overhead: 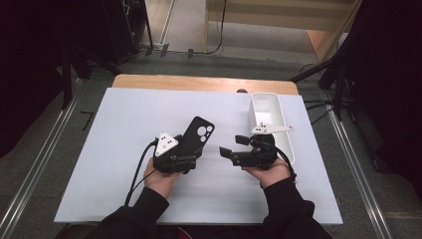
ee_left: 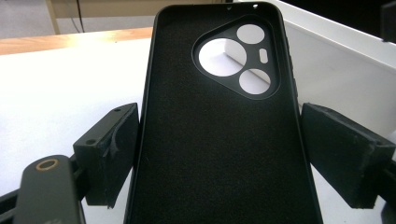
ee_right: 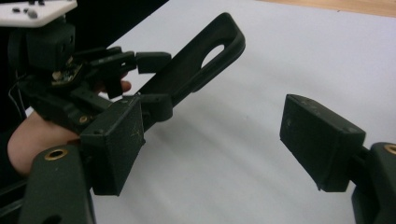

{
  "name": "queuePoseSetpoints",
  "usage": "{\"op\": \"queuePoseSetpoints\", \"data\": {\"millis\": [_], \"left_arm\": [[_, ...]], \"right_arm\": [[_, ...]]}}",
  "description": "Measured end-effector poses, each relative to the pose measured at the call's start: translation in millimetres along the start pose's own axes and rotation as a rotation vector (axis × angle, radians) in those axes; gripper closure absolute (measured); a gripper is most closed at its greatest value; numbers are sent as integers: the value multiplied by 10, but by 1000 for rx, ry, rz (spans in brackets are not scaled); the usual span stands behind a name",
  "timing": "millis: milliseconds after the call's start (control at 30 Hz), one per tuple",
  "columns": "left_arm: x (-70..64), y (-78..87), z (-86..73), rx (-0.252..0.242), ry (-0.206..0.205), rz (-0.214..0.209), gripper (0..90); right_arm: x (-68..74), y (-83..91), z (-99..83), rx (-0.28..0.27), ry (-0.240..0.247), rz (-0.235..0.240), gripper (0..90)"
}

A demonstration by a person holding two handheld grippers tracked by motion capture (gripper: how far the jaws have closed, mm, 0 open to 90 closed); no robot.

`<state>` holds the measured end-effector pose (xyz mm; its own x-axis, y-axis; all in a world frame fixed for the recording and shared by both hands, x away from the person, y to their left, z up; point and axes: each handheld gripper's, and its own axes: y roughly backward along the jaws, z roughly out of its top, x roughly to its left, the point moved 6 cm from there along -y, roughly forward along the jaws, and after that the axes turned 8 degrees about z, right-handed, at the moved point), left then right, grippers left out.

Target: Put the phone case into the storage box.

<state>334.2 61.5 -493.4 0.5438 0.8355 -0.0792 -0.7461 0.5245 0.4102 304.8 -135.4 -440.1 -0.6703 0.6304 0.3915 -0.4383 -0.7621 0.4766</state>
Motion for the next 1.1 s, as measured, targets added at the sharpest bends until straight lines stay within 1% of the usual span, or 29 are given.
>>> {"op": "queuePoseSetpoints", "data": {"millis": [67, 133, 233, 267, 300, 367, 400, 433, 467, 533, 667, 767, 867, 933, 1000, 1100], "left_arm": [[-10, 2, 2, -3, -7, 0, 141], [-31, 0, 2, -11, 2, -1, 141], [-43, -5, -10, -11, -7, 1, 141], [-47, -4, -19, -13, -14, 8, 141], [-55, -2, -23, -19, -13, 11, 140], [-66, -2, -30, -27, -19, 14, 141], [-71, 1, -34, -22, -19, 12, 141], [-74, 2, -36, -23, -18, 11, 141], [-82, 2, -37, -26, -14, 8, 141], [-87, 3, -37, -28, -14, 8, 141], [-97, 2, -43, -28, -13, 5, 141], [-111, -5, -52, -30, 0, 1, 140], [-115, -10, -67, -24, 3, 1, 140], [-121, -18, -82, -21, 8, 2, 140], [-126, -20, -84, -24, 9, 0, 140], [-139, -17, -82, -27, 10, -4, 140]], "right_arm": [[-17, -5, 32, -7, -7, -4, 201], [-31, -11, 67, -15, -19, -6, 201], [-42, -32, 105, -19, -32, 1, 201], [-41, -44, 117, -19, -34, 2, 200], [-42, -62, 136, -21, -33, 2, 201], [-40, -83, 157, -26, -37, 17, 204], [-48, -91, 167, -30, -35, 19, 205], [-51, -102, 178, -32, -49, 29, 206], [-55, -114, 191, -39, -53, 32, 212], [-62, -138, 205, -37, -56, 34, 214], [-97, -188, 222, -29, -54, 20, 215], [-124, -228, 234, -23, -64, 14, 224], [-147, -247, 246, -19, -58, 5, 228], [-163, -262, 254, -22, -70, 5, 228], [-194, -278, 260, -24, -67, -6, 229], [-222, -312, 264, -20, -91, 1, 230]]}}
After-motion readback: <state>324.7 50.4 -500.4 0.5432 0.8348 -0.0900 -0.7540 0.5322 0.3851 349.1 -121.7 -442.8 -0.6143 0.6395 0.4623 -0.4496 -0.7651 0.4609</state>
